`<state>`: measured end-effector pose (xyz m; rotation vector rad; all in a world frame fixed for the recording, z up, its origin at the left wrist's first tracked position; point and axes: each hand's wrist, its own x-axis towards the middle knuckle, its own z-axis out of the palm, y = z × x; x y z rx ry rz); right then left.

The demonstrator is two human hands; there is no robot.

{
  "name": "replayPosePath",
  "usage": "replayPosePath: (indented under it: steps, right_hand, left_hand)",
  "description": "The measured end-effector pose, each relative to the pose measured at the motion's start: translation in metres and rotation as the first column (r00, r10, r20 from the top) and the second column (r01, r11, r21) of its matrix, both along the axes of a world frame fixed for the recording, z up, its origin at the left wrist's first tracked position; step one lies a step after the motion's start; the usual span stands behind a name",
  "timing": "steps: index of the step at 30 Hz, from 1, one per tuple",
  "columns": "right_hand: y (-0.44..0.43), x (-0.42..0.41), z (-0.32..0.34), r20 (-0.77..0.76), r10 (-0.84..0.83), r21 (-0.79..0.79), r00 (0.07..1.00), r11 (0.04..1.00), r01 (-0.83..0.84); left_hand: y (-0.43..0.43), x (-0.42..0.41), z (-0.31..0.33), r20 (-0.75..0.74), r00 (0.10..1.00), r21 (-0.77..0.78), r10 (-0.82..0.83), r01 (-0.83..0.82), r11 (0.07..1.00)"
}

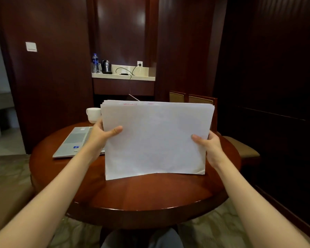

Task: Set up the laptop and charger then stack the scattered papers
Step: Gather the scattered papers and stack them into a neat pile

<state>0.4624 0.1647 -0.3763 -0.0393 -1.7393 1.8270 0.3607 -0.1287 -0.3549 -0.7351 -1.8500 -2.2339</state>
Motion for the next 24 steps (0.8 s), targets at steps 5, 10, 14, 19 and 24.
replayPosePath:
  steps: [5,10,14,19,24]
  right_hand:
    - [0.000,-0.008,0.004,-0.019,-0.052,0.028,0.998,0.998,0.053]
    - [0.002,-0.008,0.000,0.032,0.003,0.051,0.999,0.999,-0.005]
    - [0.003,-0.009,-0.014,0.141,-0.021,0.063,0.990,0.998,0.012]
    - [0.008,-0.003,-0.005,0.110,-0.087,0.102,0.990,0.992,0.076]
    - [0.017,-0.001,-0.013,0.113,-0.082,-0.019,0.990,0.996,0.085]
  left_hand:
    - [0.011,-0.002,0.000,-0.012,0.994,0.048,0.109,-0.108,0.993]
    - [0.009,-0.009,0.000,-0.002,0.996,0.018,0.084,-0.084,0.996]
    - [0.019,-0.006,0.002,0.084,0.987,0.112,0.139,-0.148,0.983]
    - [0.023,-0.009,0.003,0.168,0.979,0.230,0.117,-0.154,0.961]
    - [0.026,-0.009,0.004,0.266,0.964,0.396,0.018,-0.127,0.909]
